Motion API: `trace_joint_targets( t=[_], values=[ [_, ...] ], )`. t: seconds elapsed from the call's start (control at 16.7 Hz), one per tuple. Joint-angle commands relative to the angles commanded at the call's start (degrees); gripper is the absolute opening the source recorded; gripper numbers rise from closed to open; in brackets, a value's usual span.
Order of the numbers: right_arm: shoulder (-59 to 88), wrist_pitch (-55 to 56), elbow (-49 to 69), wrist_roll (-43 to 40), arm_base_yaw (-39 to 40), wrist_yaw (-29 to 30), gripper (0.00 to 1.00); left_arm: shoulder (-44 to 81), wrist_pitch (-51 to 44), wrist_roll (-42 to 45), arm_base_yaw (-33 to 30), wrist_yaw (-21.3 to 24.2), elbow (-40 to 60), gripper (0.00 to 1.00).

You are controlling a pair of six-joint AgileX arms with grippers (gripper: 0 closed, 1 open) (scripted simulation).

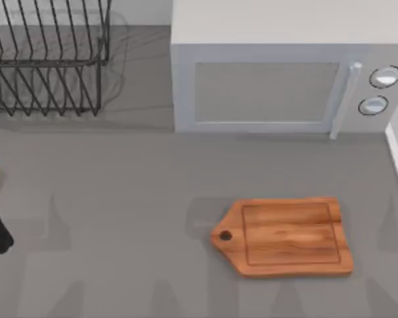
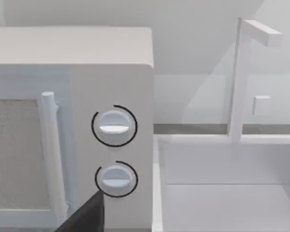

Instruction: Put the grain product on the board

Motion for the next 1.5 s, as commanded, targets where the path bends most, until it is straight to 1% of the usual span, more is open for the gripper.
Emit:
trace_joint_targets(
  t=[0.24,0.36,0.48,0.72,1.14,1.32,1.5],
  values=[
    [0.00,0.00,0.00,0.00,0.00,0.00,1.00,1.72,-1.17,0.39,0.31,-0.11,1.73,1.00],
    [0.00,0.00,0.00,0.00,0.00,0.00,1.00,5.89,-3.80,1.25,0.91,-0.24,5.85,1.00],
    [0.00,0.00,0.00,0.00,0.00,0.00,1.00,12.52,-7.71,2.52,1.67,-0.34,12.02,1.00],
    [0.00,0.00,0.00,0.00,0.00,0.00,1.00,32.91,-18.39,5.76,3.47,-0.36,27.80,1.00],
    [0.00,0.00,0.00,0.00,0.00,0.00,1.00,77.86,-40.87,12.16,6.84,-0.10,57.50,1.00],
    [0.00,0.00,0.00,0.00,0.00,0.00,1.00,93.08,-49.20,14.67,8.08,-0.02,68.80,1.00],
    [0.00,0.00,0.00,0.00,0.00,0.00,1.00,105.40,-55.59,16.73,9.08,0.01,78.37,1.00]
  ],
)
